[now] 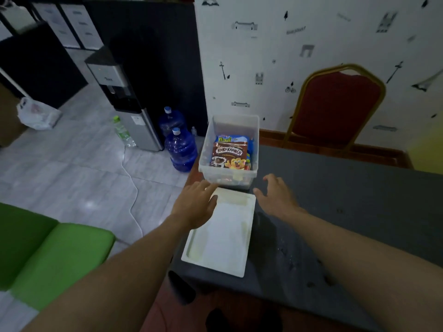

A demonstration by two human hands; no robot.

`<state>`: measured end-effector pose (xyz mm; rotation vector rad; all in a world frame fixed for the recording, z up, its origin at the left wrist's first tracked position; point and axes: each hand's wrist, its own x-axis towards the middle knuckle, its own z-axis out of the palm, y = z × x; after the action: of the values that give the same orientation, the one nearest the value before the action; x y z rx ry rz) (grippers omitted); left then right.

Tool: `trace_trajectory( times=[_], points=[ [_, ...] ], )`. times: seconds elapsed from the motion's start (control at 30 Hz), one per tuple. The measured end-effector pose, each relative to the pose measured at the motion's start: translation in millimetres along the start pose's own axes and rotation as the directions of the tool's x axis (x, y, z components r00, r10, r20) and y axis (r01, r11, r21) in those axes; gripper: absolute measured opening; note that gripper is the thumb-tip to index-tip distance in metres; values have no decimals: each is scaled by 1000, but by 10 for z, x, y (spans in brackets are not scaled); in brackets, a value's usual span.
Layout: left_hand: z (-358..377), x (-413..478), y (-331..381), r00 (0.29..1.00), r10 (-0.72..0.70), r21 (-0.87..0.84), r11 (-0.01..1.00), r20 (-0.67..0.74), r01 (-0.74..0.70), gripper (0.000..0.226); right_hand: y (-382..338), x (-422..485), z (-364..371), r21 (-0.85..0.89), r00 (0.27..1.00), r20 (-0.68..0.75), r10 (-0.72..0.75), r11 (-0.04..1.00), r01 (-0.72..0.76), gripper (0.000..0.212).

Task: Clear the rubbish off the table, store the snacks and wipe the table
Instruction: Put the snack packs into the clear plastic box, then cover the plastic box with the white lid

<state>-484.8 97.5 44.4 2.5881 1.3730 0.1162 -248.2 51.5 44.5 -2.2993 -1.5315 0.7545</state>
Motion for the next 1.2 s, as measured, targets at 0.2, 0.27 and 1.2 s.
trace_trajectory(
  times=[0.2,0.27,1.2],
  points=[
    [636,-205,-309,956,-160,-94,978,248,188,46,138,-172,599,9,978,169,121,992,-124,57],
    [797,-260,-348,925,-200,-100,965,323,244,46,176,-221,788,25,961,225,160,985,-170,61],
    [444,-228,-460,858,-411,-379,774,307,506,46,-308,-342,573,225,930,245,272,918,-328,16]
  ],
)
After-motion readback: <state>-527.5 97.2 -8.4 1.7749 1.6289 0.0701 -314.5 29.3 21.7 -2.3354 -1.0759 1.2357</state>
